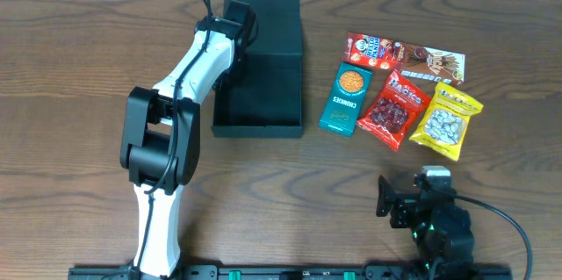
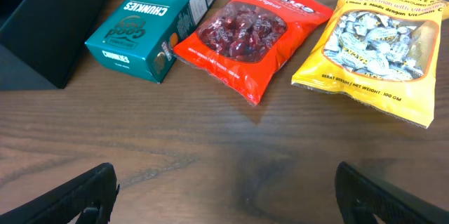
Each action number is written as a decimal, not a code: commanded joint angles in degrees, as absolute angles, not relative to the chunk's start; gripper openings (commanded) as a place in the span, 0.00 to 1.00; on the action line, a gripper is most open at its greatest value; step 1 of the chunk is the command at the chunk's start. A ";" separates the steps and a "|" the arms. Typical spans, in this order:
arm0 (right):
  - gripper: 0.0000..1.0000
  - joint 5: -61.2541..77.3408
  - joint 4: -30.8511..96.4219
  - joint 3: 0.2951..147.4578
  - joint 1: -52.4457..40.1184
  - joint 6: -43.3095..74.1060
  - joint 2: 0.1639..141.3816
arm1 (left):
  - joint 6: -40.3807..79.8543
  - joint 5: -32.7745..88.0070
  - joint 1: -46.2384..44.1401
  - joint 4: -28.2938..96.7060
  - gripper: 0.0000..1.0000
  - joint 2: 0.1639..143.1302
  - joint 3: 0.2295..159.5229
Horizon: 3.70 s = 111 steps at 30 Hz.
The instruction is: Pack container
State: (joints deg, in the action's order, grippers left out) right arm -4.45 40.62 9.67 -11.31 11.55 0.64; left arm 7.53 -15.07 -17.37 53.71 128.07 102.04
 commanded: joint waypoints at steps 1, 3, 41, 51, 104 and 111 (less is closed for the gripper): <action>0.99 -4.45 40.71 9.21 -10.90 12.16 0.32 | 6.33 -16.14 -17.28 53.82 0.31 129.21 102.13; 0.99 -4.45 40.71 9.21 -10.90 12.16 0.32 | 6.35 -16.12 -17.28 53.78 0.31 129.21 102.13; 0.99 -4.45 40.71 9.21 -10.90 12.16 0.32 | 6.66 6.48 -17.32 68.93 0.97 107.66 120.38; 0.99 -4.45 40.71 9.21 -10.90 12.16 0.32 | 6.39 7.35 -17.28 69.58 0.97 107.66 120.38; 0.99 15.66 24.40 70.35 -13.54 27.86 88.42 | 3.79 10.11 -5.91 68.77 0.95 107.68 120.38; 0.99 7.46 23.31 70.39 -15.77 34.04 90.85 | 3.79 10.11 -5.91 68.77 0.95 107.68 120.38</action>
State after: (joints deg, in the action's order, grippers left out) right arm 12.32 22.48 69.41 -14.57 30.52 88.97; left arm 4.43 10.33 -6.35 68.73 107.22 120.46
